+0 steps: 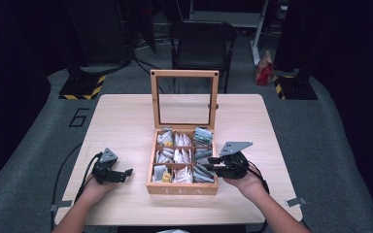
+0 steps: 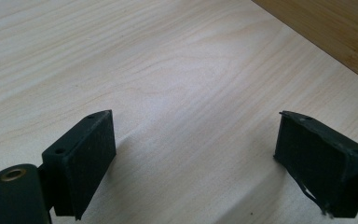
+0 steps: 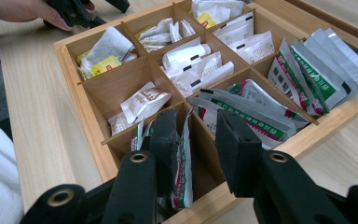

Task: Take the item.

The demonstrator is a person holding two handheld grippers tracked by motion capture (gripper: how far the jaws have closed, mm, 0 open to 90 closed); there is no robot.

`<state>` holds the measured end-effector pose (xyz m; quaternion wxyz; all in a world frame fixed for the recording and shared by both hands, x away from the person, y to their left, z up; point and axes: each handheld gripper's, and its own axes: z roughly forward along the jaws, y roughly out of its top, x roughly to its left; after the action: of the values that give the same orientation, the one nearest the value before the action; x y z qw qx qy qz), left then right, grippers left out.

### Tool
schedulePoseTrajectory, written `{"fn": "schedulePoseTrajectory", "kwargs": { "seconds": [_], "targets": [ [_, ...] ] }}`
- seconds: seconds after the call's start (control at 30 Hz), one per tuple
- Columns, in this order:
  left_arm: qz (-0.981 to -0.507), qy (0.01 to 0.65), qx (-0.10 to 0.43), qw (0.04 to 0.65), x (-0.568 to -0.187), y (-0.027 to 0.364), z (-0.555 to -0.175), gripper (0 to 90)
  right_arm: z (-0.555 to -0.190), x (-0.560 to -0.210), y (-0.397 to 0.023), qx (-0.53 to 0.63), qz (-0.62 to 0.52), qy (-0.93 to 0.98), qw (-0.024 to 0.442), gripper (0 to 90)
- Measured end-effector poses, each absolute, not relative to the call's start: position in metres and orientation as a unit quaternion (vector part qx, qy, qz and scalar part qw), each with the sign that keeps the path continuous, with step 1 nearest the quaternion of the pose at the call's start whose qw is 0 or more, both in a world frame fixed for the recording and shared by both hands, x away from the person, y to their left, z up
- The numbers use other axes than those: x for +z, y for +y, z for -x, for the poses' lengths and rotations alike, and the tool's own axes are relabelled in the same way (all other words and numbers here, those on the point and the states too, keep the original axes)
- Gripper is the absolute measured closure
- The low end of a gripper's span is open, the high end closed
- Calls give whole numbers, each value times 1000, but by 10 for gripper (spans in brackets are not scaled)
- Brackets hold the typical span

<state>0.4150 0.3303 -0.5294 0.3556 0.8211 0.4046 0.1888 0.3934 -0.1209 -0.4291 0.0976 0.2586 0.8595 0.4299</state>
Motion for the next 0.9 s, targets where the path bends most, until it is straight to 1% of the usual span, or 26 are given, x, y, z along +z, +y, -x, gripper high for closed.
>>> {"fn": "schedulePoseTrajectory", "kwargs": {
  "seconds": [0.33, 0.83, 0.9],
  "targets": [
    [-821, 405, 187, 355, -529, 330, -415, 118, -393, -439, -119, 423, -263, 862, 91, 726],
    [-820, 405, 190, 358, -530, 330, -415, 118, -395, -444, -112, 408, -254, 871, 98, 765],
    [-820, 405, 190, 357, -530, 330, -415, 118, -395, -445, -112, 409, -256, 871, 93, 767]
  ]
}}
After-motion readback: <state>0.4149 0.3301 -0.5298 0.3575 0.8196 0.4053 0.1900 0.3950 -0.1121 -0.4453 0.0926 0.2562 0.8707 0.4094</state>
